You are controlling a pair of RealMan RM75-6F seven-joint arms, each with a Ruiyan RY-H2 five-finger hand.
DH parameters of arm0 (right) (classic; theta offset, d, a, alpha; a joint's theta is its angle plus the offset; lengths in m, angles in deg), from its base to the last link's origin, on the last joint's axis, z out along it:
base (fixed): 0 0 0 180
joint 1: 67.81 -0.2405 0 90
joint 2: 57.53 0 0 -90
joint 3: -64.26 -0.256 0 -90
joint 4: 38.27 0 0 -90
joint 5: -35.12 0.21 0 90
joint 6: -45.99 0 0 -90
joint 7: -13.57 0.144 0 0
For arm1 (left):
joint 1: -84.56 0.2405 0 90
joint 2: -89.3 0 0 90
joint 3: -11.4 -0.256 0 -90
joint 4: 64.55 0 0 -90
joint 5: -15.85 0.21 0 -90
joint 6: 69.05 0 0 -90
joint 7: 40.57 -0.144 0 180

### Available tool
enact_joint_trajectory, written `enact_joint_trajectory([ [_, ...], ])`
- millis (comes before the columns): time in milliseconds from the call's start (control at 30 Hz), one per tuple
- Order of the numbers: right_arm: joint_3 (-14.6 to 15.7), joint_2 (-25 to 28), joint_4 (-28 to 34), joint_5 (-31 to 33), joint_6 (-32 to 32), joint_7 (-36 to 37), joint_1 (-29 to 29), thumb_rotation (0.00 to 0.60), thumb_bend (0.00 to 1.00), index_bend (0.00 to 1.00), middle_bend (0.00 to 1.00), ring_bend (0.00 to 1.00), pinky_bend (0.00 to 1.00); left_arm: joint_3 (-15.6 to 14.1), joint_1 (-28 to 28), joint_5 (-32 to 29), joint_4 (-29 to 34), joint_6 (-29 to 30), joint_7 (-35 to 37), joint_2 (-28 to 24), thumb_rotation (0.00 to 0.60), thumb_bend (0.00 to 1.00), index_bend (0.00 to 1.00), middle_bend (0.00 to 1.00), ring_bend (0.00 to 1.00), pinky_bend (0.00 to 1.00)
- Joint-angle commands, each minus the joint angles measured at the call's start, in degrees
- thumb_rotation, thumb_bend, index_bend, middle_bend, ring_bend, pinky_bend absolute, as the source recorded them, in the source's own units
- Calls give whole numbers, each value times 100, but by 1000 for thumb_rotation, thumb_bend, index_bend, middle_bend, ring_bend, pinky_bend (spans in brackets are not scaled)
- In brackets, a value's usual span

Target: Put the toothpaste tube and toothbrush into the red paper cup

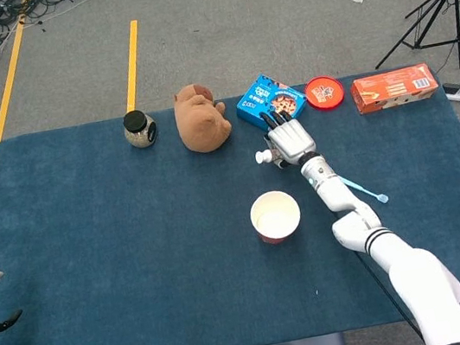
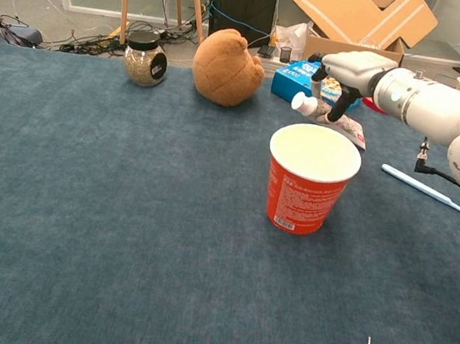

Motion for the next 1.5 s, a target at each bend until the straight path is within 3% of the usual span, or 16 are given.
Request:
enact_joint_trajectory([
  [33, -105, 437, 727, 83, -432, -156, 256, 600, 189, 605, 4, 0, 108, -9, 4, 21, 26, 20, -33, -3, 600, 0, 294, 352, 255, 307],
  [567, -408, 2188, 4224, 582, -1638, -1520, 1126, 600, 193, 612, 12, 0, 108, -91, 59, 230, 249, 226, -260, -39, 600, 0, 295, 352, 255, 307],
  [1033, -475, 3050, 5828, 707, -2202, -1925, 1538, 600, 198, 618, 17, 0, 108, -132, 97, 339, 375, 351, -376, -59, 600, 0, 295, 352, 255, 307],
  [1500, -505, 4316, 7904, 640, -2605, -1956, 2042, 600, 198, 623, 24, 0, 108, -146, 84, 332, 384, 328, -462, -38, 600, 0, 295, 352, 255, 308],
])
